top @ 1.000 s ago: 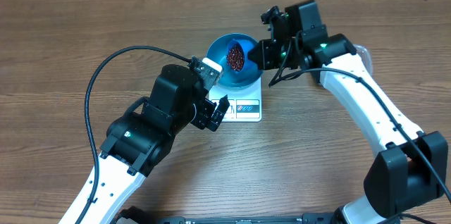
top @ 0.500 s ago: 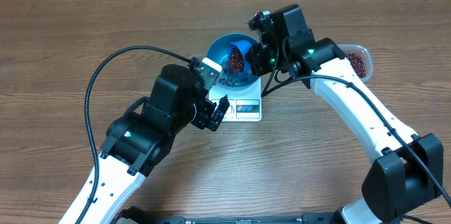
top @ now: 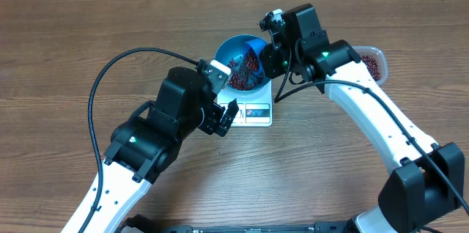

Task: Scoop item into bowl and weigh 150g on scale
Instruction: 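Tilt the blue scoop to pour beans into the teal bowl, right gripper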

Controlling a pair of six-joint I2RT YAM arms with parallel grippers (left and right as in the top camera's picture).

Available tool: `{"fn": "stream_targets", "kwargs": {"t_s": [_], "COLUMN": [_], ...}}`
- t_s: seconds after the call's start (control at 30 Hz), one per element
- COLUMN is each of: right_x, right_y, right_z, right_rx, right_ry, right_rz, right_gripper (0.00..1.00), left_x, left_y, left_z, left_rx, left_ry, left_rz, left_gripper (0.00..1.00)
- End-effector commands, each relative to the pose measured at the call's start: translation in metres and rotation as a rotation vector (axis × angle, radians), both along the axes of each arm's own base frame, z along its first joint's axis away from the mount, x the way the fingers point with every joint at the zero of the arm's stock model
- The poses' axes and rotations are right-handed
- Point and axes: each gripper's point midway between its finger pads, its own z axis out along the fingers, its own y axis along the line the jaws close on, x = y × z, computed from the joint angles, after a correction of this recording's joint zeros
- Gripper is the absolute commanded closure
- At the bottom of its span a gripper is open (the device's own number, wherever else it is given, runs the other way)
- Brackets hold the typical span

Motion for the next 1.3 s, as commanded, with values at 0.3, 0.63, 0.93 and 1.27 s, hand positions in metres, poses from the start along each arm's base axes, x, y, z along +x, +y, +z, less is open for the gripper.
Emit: {"fn": "stream_targets", "kwargs": {"t_s": [0.3,0.63,0.93,1.27], "right_x": [0.001,-0.003,-0.006,-0.016], "right_y": [-0.005,-0.015,-0.008,0.010], "right_z": [0.046,0.044,0.045,0.046], "right_rx": [-0.019,-0.103,-0.127,-0.186], "right_ry": [-0.138,-0.152,-0.177,-0.238], "right_rz": [0.016,0.026,0.083,0.223], "right_gripper": [0.96,0.96,0.96,0.96], "left_x": [0.001,0.001,0.001,0.001], "left_y": [0.002,0.002,0.002,0.002], "left_z": [0.000,0.000,0.000,0.000], "left_rx": [-0.007,-0.007,-0.007,-0.007], "left_ry": [0.002,0.002,0.002,0.002], "left_rz": [0.020,0.020,0.020,0.020], "left_gripper": [0.00,0.01,0.00,0.01]}}
